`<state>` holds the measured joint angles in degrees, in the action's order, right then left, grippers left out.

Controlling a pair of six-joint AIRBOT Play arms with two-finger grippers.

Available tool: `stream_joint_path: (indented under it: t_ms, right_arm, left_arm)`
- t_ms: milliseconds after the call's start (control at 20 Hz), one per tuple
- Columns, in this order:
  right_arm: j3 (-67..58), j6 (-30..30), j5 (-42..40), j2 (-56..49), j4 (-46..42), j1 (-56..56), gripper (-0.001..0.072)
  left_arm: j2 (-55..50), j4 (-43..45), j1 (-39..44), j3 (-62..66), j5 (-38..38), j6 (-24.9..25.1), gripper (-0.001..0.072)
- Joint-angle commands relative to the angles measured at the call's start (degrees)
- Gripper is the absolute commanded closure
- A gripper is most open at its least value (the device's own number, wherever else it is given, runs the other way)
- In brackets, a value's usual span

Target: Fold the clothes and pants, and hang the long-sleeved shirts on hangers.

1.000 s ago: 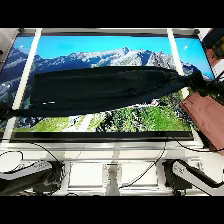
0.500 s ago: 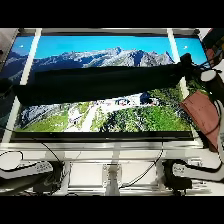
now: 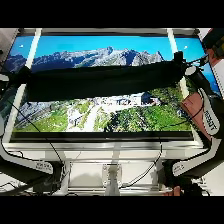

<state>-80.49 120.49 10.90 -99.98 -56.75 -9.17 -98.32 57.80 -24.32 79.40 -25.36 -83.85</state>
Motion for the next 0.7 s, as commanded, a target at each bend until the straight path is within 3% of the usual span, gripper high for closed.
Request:
stream_joint_path:
  t_ms: [0,50,100,150,400,500,650]
  right_arm:
    - [-1.4,0.6,-4.7,-2.3,-0.3,0.1,0.0659]
    - [-1.5,-0.4,-5.1,-2.3,-0.8,0.3,0.0382]
    - [-1.7,-1.7,-5.0,-2.3,-1.1,0.3,-0.0003]
    - [-2.1,-4.1,-3.7,-2.2,-1.6,0.3,0.0032]
    - [-4.0,-15.3,-0.5,-0.6,-2.0,0.3,0.0034]
    - [-4.0,-16.9,0.8,0.4,-2.1,0.2,0.0033]
    - [-4.0,-18.3,3.7,1.2,-2.2,0.2,0.0033]
  left_arm:
    - [-1.6,0.0,2.1,1.4,5.7,-1.0,0.0655]
    - [-1.6,0.0,2.4,1.4,5.7,-0.5,0.0376]
    - [-1.6,-0.1,2.6,1.4,5.7,0.2,-0.0001]
    - [-1.4,0.0,2.5,1.5,5.4,0.3,-0.0013]
    - [2.9,1.2,0.4,1.5,3.4,0.3,-0.0008]
    - [5.1,5.1,-1.7,1.5,-1.5,0.3,-0.0007]
    - [5.8,9.3,-6.0,1.5,-15.1,0.3,0.0005]
